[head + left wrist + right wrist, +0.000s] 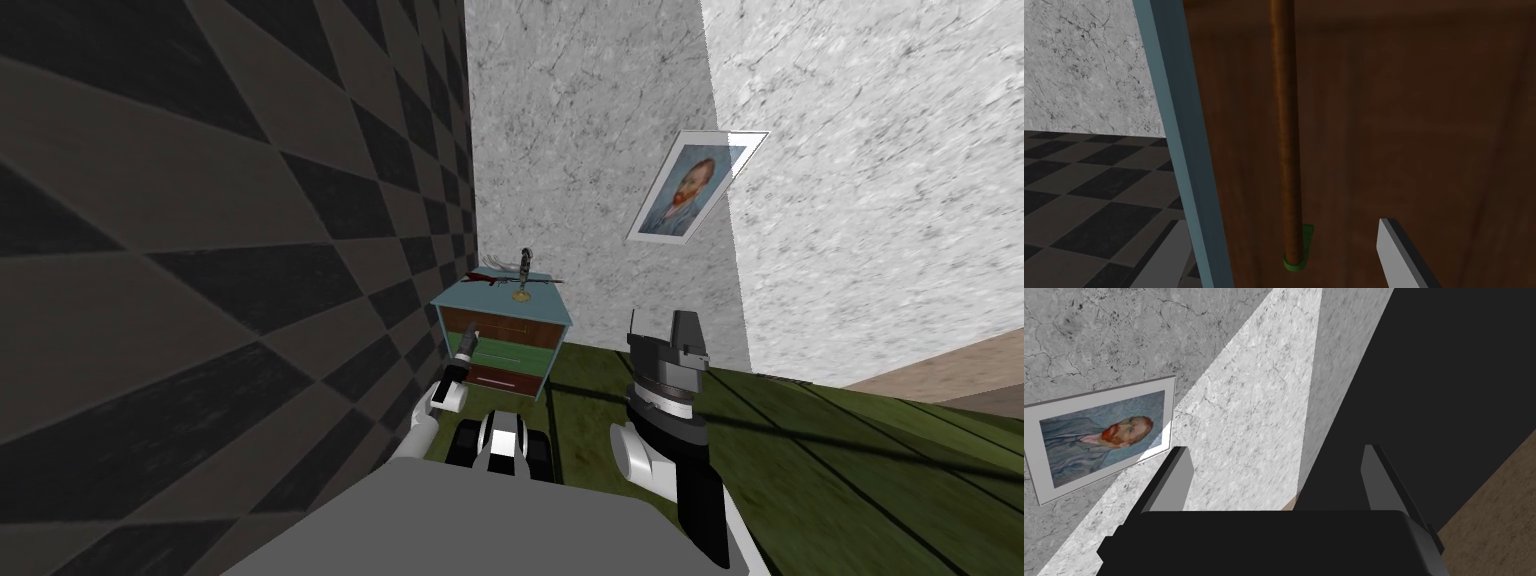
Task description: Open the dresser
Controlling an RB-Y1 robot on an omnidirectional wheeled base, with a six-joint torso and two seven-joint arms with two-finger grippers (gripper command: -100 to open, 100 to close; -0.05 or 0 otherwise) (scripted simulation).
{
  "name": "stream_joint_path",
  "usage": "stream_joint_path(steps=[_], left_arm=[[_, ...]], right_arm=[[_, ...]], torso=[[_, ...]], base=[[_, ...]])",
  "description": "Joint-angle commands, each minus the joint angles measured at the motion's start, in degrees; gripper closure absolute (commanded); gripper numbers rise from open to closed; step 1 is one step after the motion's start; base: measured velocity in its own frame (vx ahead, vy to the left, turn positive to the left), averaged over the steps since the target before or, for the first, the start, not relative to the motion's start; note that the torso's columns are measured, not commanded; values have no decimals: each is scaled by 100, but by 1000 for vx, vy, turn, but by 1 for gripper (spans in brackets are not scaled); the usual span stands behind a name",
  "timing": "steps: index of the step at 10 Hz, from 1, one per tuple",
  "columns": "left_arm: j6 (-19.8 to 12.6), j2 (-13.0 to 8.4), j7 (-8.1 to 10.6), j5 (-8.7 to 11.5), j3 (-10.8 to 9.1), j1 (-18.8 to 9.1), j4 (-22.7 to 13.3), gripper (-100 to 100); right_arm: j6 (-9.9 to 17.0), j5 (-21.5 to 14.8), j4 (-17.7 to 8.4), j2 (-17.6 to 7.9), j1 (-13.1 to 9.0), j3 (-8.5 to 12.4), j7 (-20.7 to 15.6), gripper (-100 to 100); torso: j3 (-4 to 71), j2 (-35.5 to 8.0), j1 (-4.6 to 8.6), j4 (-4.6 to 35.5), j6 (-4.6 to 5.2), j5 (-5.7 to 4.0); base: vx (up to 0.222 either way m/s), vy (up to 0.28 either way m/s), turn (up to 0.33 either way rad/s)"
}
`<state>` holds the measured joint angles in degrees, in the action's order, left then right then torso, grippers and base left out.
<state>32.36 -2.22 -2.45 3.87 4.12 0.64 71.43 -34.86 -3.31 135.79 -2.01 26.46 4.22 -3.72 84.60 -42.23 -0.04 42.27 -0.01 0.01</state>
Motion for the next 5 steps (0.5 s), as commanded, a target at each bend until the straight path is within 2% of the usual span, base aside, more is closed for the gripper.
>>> stream_joint_path(steps=[1, 2, 3, 5], left_arm=[[-244, -1, -11, 13, -40, -149, 103, -100], [-173, 1, -8, 11, -32, -121, 70, -100], [-27, 0, -1, 1, -4, -17, 11, 100], [-129, -2, 0, 6, -3, -90, 51, 100]], right_arm=[[0, 0, 0, 0, 1, 0, 0, 0], [0, 0, 0, 0, 1, 0, 0, 0], [0, 0, 0, 0, 1, 0, 0, 0], [0, 0, 0, 0, 0, 0, 0, 0]], torso=[[8, 13, 2, -3, 1, 0], [12, 18, 4, -5, 1, -1], [0, -3, 3, -1, 0, 0], [-14, -21, 2, 10, 2, -2]], base=[[73, -7, 12], [36, -3, 2], [-37, 8, -16], [-70, -1, 16]])
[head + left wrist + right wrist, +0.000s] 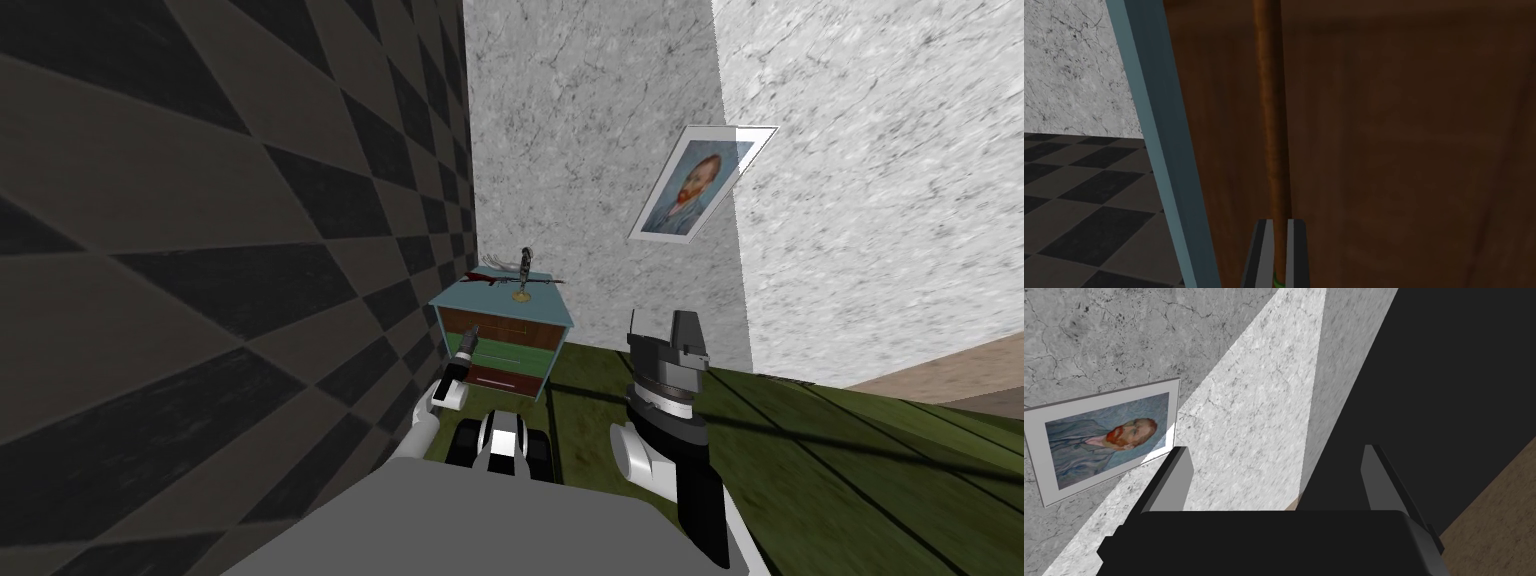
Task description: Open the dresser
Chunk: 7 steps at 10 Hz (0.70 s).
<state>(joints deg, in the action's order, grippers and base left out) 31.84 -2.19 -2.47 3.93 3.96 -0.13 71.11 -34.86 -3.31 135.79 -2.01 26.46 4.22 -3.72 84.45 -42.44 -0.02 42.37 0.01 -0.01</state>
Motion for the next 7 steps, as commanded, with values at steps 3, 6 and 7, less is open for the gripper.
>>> stream_joint_path(steps=[3, 6, 7], left_arm=[[-206, -15, 6, 0, 35, -36, 220, 100], [-224, -216, -1, 0, 36, -59, 222, -100], [-227, -293, 0, 1, 36, -62, 223, -100]], right_arm=[[0, 0, -1, 0, -2, 0, 0, 0], [0, 0, 0, 0, 0, 0, 0, 0], [0, 0, 0, 0, 1, 0, 0, 0]], torso=[[0, -1, 4, -3, 0, 0], [29, 47, -1, -16, -1, 2], [39, 59, 2, -21, -2, 1]], base=[[-175, -2, 26], [-96, 12, 7], [12, 2, 0]])
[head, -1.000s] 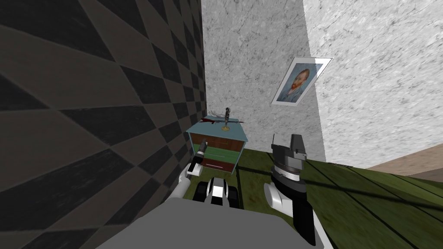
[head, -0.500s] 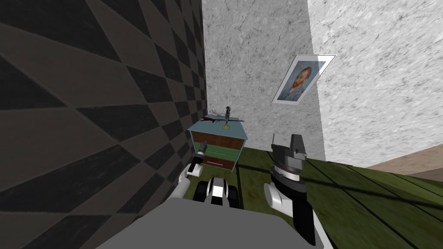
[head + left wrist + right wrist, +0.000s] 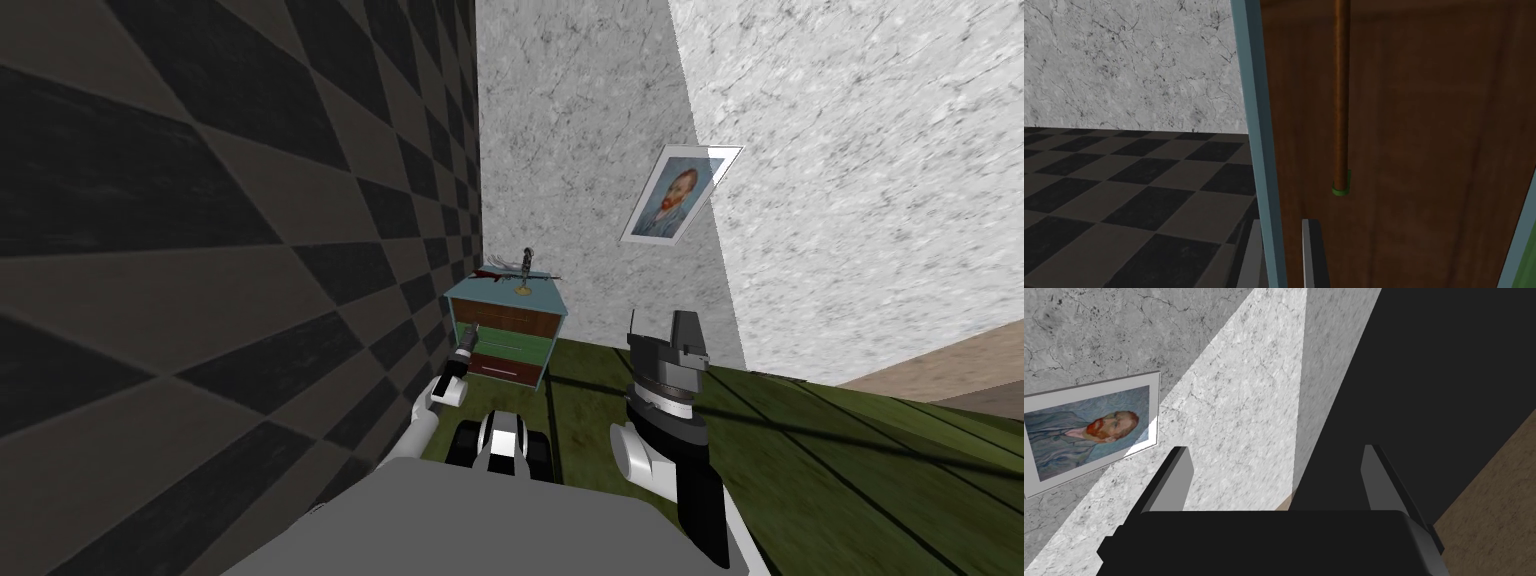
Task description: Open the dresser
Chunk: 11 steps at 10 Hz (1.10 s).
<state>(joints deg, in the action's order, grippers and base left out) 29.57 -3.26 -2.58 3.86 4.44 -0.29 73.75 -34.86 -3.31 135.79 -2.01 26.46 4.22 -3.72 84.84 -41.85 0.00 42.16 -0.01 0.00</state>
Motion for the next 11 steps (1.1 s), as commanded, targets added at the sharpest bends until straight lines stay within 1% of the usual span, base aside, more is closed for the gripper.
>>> stream_joint_path(steps=[1, 2, 3, 4, 5, 6, 7, 8, 9, 10, 11], left_arm=[[-8, -303, 13, 10, -15, -54, -42, -100], [-23, -390, 17, 14, -18, -67, -48, -100], [-110, -334, 40, 27, -34, -127, -131, -100], [-155, -407, 51, 33, -43, -158, -172, -100], [-222, -180, 66, 39, -55, -193, -258, -100], [-230, -99, 67, 39, -56, -197, -269, -100], [-241, 71, 70, 40, -58, -202, -285, -100], [-218, -17, 61, 38, -58, -208, -297, -100], [-385, -8, 64, 54, -88, -309, -229, -100], [-284, -10, 65, 49, -79, -283, -291, -100], [-305, -10, 65, 50, -82, -294, -289, 100]], right_arm=[[0, 0, 0, 0, 1, 0, 0, 0], [0, 0, 0, 0, 1, 0, 0, 0], [0, 0, 0, 0, 1, 0, 0, 0], [0, 0, 0, 0, 2, 0, 0, 0], [-1, 0, 1, -1, 2, 1, 0, 0], [-1, 0, 1, -1, 2, 1, 0, 0], [-1, 0, 1, 0, 2, 1, 0, 0], [0, 0, 0, 0, 1, 0, 0, 0], [0, 0, 0, 0, 0, 0, 0, 0], [0, 0, 0, 0, 0, 0, 0, 0], [0, 0, 0, 0, 0, 0, 0, 0]], torso=[[-5, -9, 1, 2, 1, 0], [-14, -23, 0, 7, 1, 0], [-23, -37, 0, 11, 1, 0], [-16, -23, -6, 8, 2, 2], [-11, -17, -9, 5, 1, 3], [-17, -29, -4, 8, 2, 2], [-35, -58, 5, 15, 1, -1], [-50, -80, 11, 23, 2, -3], [-50, -79, 7, 23, 1, -3], [-31, -48, 5, 16, 2, -2], [-26, -44, 0, 11, 1, 0]], base=[[37, 6, -3], [50, 6, -10], [131, 28, -32], [186, 46, -29], [179, 50, -21], [117, 34, -13], [47, 13, -2], [16, 3, -1], [61, -4, 6], [37, -3, 0], [0, 0, 0]])
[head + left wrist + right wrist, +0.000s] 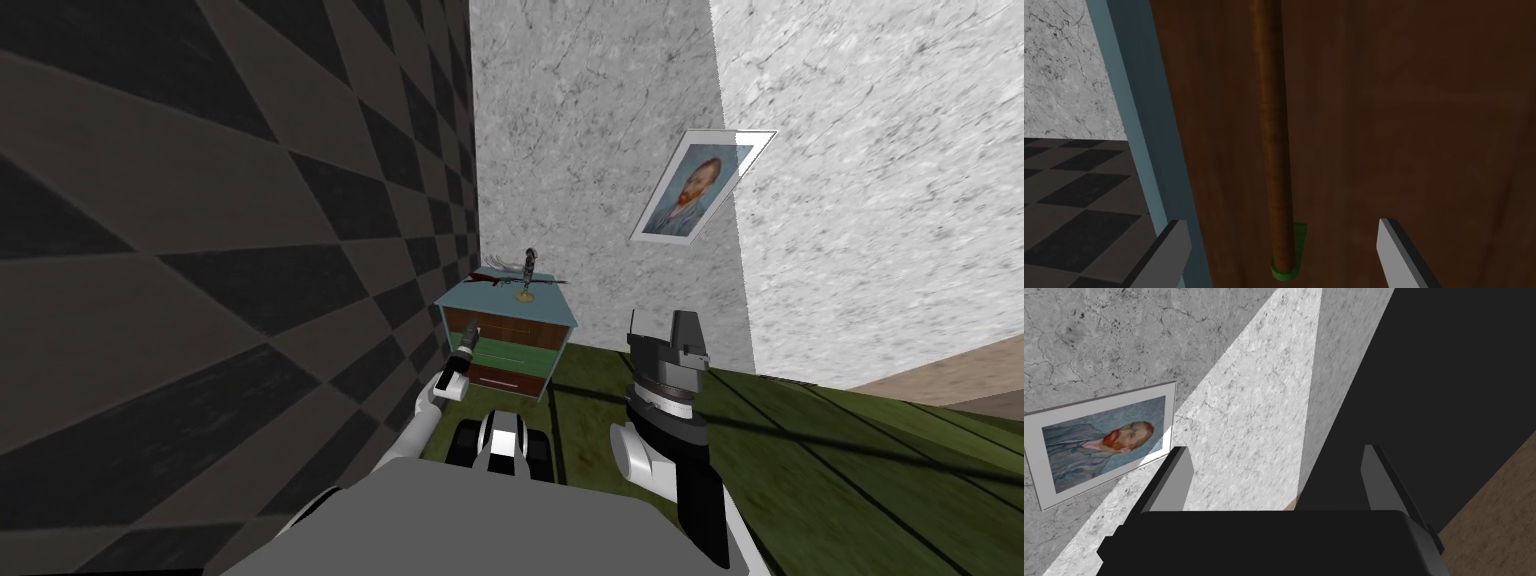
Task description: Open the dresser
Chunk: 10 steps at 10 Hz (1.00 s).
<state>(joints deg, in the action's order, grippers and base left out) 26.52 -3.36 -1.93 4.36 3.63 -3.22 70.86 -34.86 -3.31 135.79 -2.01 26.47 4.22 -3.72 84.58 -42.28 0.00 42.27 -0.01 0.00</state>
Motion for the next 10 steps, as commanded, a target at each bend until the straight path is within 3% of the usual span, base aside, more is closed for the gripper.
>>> stream_joint_path(steps=[1, 10], left_arm=[[-36, -6, 6, 0, 21, 11, 51, 100], [-149, -33, 31, -5, 146, 138, 277, 100]], right_arm=[[0, 0, 0, 0, 0, 0, 0, 0], [1, 0, -1, 0, -3, 0, 0, 0]], torso=[[-3, -5, -2, 2, 0, 1], [-17, -26, 6, 8, 1, -2]], base=[[-86, 2, 27], [-179, 5, 21]])
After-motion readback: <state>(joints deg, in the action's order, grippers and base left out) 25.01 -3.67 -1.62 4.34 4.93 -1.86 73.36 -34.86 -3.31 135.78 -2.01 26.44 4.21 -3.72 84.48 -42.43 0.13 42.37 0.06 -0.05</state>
